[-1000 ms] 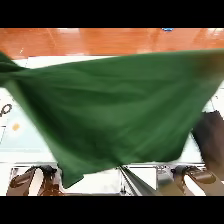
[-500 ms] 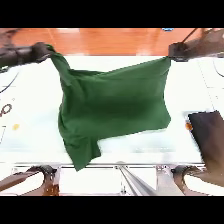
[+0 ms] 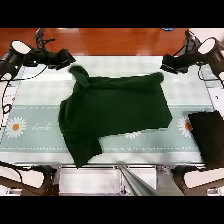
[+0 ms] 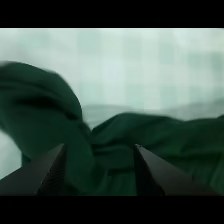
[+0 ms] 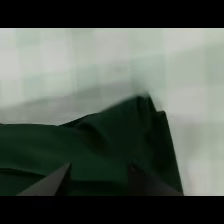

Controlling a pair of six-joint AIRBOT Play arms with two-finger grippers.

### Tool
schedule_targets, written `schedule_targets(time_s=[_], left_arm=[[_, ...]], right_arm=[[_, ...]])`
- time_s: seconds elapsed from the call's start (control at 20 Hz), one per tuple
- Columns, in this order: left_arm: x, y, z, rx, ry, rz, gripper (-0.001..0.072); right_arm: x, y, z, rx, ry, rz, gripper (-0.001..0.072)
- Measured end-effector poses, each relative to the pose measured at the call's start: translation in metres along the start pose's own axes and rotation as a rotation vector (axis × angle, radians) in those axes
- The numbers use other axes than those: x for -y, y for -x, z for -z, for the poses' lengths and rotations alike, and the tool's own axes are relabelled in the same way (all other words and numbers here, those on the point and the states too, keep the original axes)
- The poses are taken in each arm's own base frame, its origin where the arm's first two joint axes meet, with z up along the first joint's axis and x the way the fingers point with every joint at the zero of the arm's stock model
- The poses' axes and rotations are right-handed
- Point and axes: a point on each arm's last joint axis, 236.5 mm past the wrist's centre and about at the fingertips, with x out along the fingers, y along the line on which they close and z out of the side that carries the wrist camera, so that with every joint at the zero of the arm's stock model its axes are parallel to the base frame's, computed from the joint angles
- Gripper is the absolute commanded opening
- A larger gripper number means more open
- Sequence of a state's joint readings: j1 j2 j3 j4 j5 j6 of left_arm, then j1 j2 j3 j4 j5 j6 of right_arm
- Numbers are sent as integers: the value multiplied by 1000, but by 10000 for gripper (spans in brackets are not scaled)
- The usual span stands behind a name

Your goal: Fold the shirts.

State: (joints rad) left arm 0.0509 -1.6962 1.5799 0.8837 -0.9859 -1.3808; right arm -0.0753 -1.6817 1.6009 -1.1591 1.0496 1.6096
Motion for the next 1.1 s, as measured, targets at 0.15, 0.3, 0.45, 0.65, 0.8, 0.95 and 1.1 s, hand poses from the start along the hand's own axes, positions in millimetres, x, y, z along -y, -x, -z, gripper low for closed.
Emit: schedule_targets(time_s=[0.15, 0.3, 0.45, 0.65, 0.8, 0.95, 1.1], left_arm=[[-32, 32, 21, -131, 35, -43, 505], [-75, 83, 61, -224, 141, -118, 505], [-110, 125, 129, -260, 285, -176, 504], [-132, 133, 241, -314, 500, -174, 504], [-123, 120, 295, -358, 598, -105, 504], [-113, 114, 320, -388, 627, -64, 504], [-104, 109, 337, -432, 618, -45, 505]], right_arm=[[29, 20, -2, -25, -49, 7, 412], [74, 56, 17, -76, -101, 48, 412], [120, 81, 67, -112, -207, 84, 412], [123, 82, 135, -61, -338, -43, 412], [106, 77, 167, -31, -367, -143, 412], [96, 76, 185, -31, -360, -190, 412], [89, 76, 195, -42, -349, -219, 412]])
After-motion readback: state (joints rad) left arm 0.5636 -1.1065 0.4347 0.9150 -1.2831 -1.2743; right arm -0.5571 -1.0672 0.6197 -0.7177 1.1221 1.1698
